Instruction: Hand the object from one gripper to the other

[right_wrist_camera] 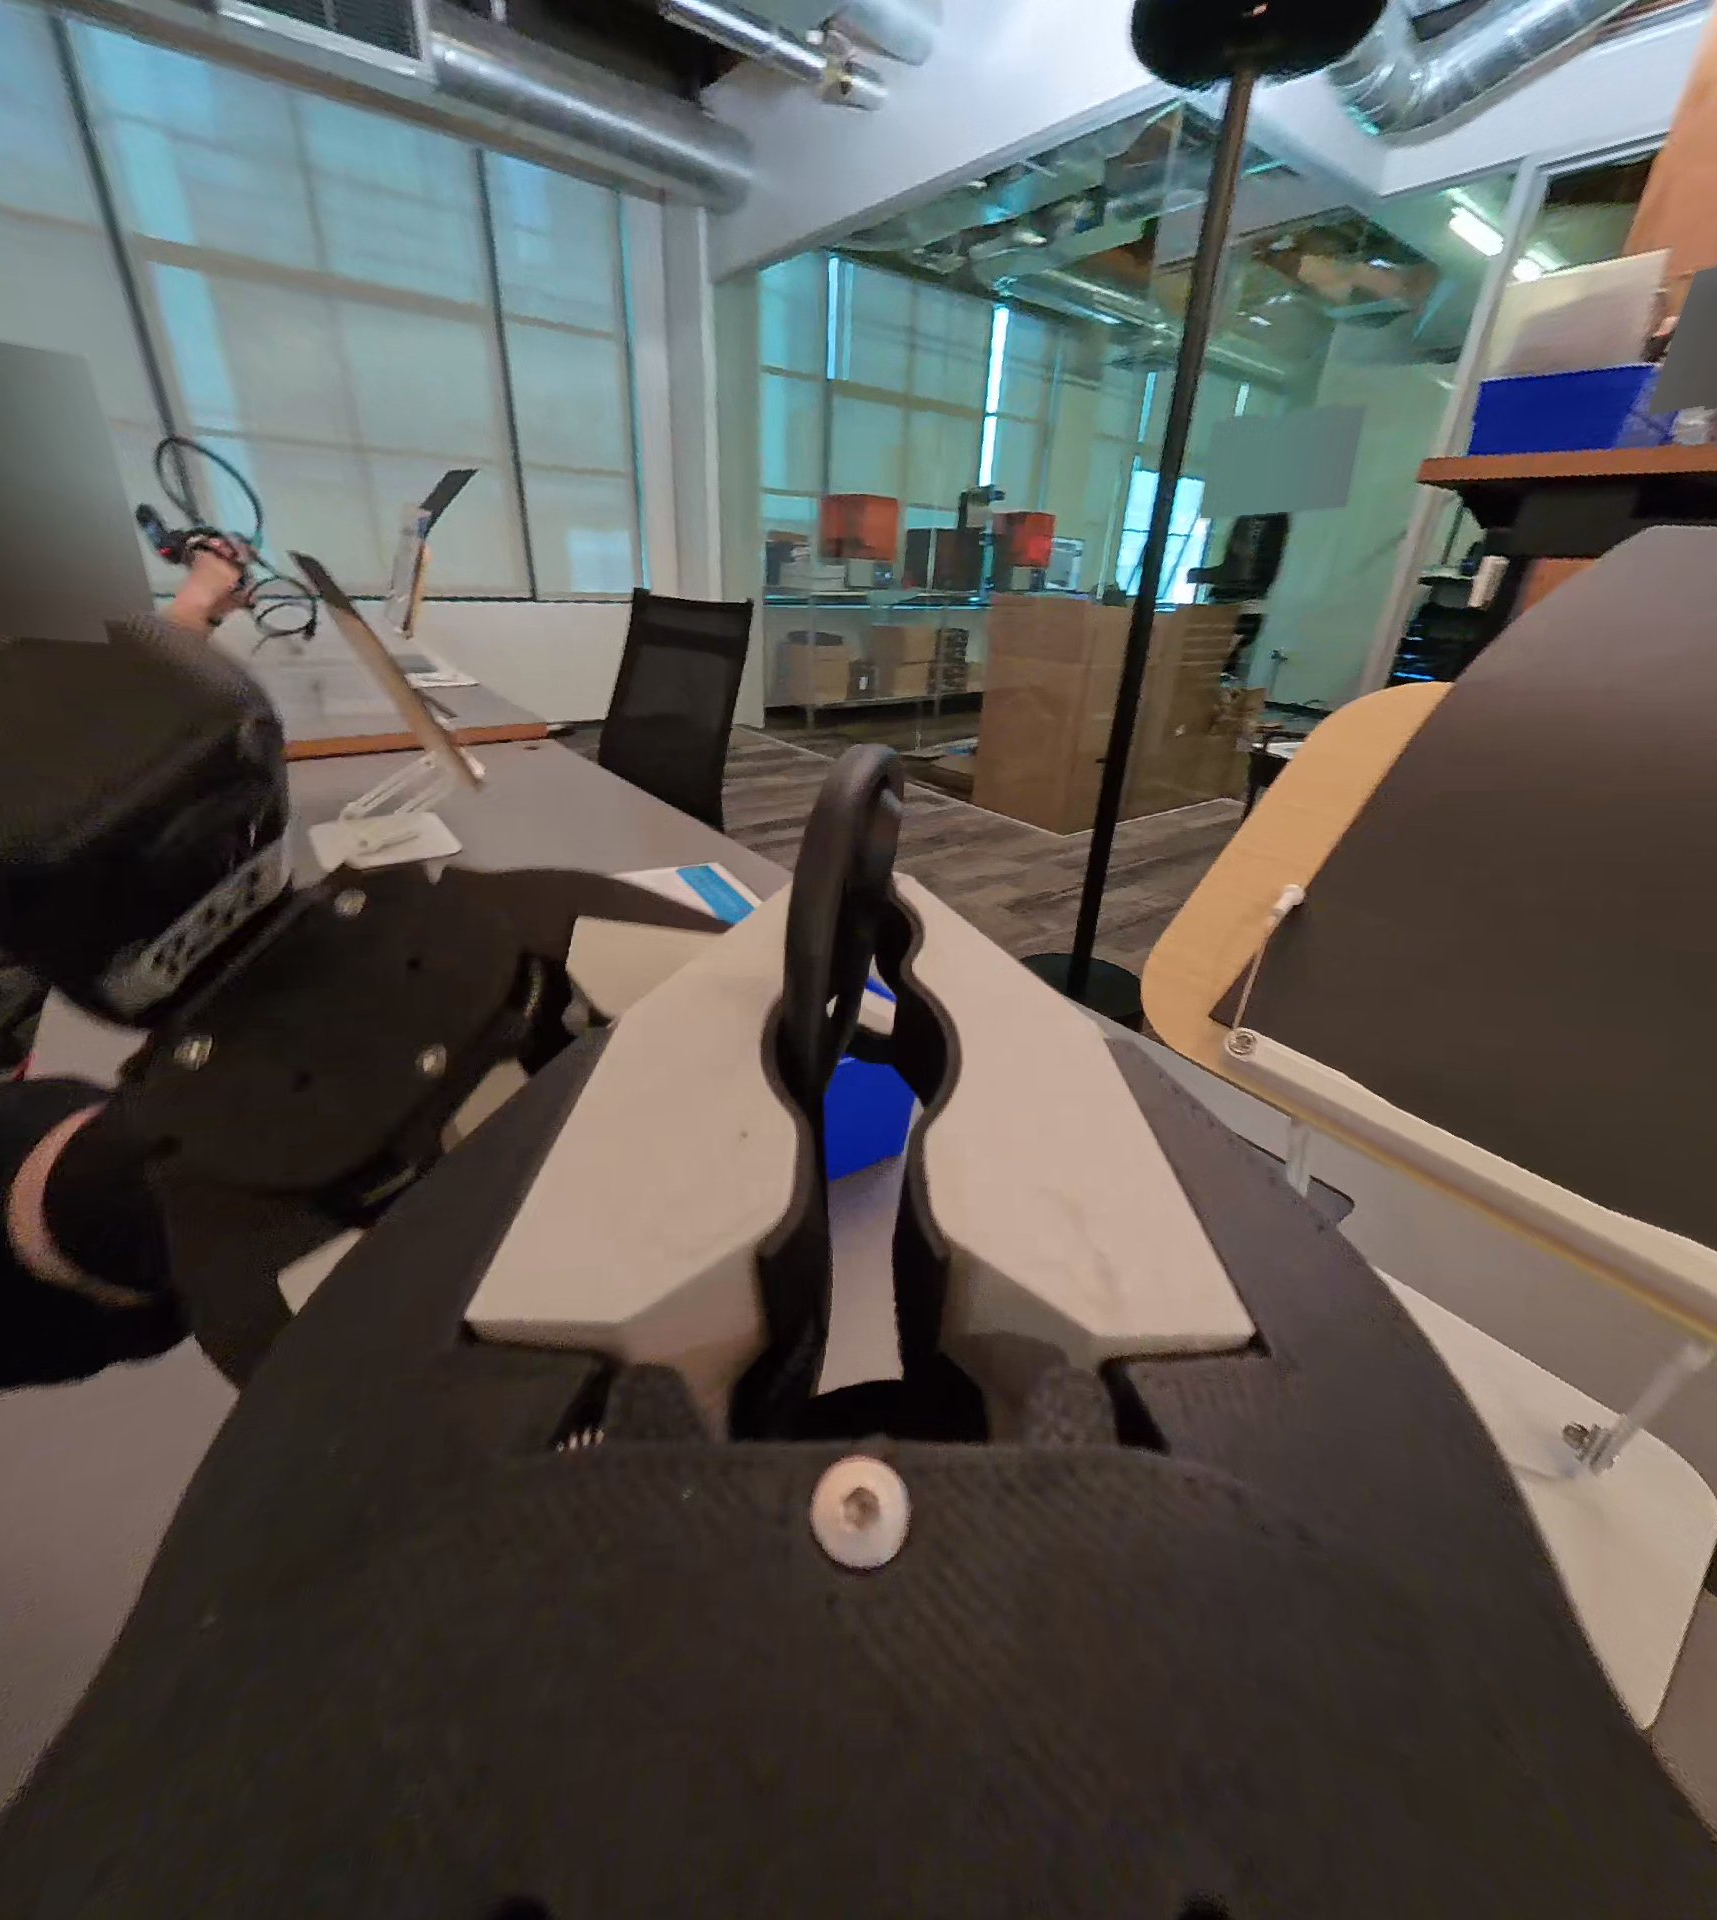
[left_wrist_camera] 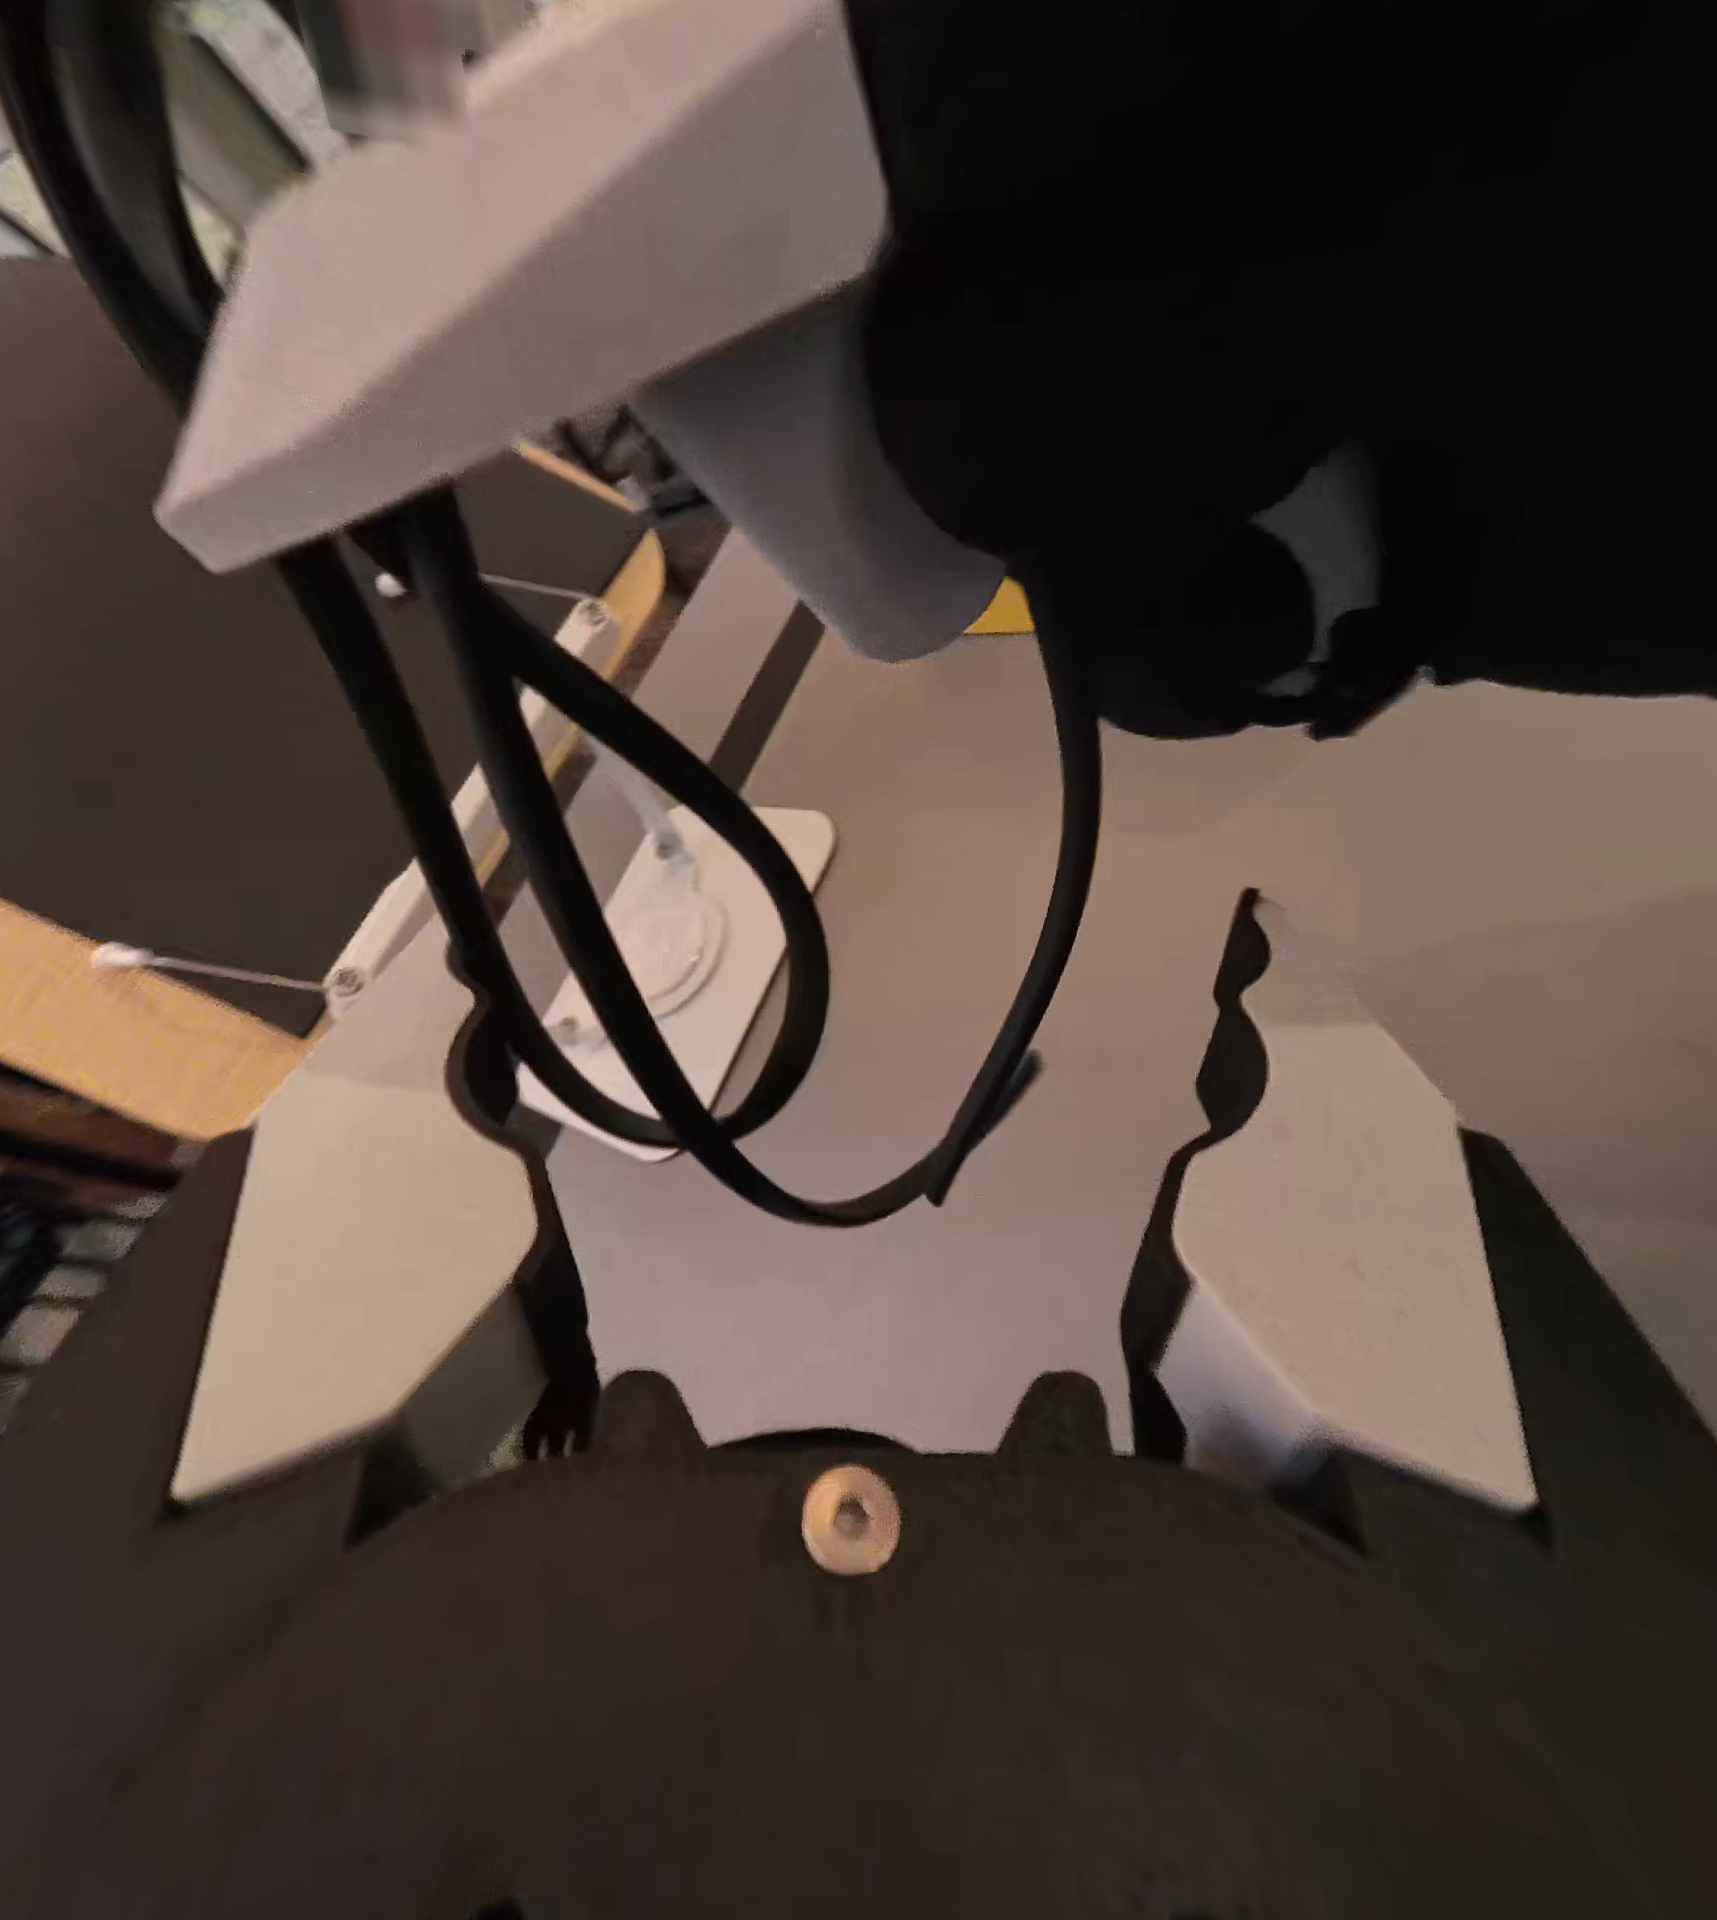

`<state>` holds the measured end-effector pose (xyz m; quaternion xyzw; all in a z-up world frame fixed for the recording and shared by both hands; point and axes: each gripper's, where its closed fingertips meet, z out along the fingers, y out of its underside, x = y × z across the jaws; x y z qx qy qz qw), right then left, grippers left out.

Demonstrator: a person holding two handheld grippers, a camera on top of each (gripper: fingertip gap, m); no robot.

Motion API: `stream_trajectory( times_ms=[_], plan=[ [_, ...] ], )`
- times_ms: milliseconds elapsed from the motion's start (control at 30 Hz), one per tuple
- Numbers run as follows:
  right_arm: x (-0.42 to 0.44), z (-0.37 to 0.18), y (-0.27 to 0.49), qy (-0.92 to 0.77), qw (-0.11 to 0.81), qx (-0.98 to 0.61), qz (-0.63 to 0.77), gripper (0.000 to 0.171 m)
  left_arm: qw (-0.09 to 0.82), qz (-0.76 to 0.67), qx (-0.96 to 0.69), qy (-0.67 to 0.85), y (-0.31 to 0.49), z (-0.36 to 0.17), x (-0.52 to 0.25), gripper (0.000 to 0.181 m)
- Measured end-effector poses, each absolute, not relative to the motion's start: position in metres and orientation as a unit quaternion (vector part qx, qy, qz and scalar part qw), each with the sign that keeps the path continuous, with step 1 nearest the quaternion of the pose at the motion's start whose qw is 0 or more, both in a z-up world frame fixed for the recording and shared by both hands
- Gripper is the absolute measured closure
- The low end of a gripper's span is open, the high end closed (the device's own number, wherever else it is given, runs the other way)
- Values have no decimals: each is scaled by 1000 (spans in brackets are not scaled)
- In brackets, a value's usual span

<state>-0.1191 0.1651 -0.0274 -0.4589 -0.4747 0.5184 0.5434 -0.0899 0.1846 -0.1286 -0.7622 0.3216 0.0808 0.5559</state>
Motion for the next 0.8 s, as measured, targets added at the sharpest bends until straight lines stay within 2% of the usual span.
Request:
stream_trajectory(
  times_ms=[100,200,367,433,600,667,767,800],
  plan=[
    [-120,-27,166,-460,546,-468,521,168,568,135,-760,286,192,-131,-98,54],
    [-122,-27,162,-454,541,-472,528,169,576,166,-755,265,195,-132,-104,76],
    [-125,-28,160,-454,535,-475,530,169,596,161,-743,259,191,-124,-110,156],
    [-125,-28,160,-455,530,-475,535,168,601,152,-741,258,188,-121,-111,174],
    [-122,-25,161,-458,525,-472,540,166,606,94,-742,271,184,-117,-105,181],
    [-123,-25,159,-465,518,-470,544,149,603,63,-750,264,184,-118,-107,181],
    [-122,-21,153,-479,509,-453,553,136,616,-12,-748,249,181,-114,-106,181],
    [-122,-20,151,-486,503,-447,557,124,616,-42,-747,247,180,-112,-105,181]
  ],
)
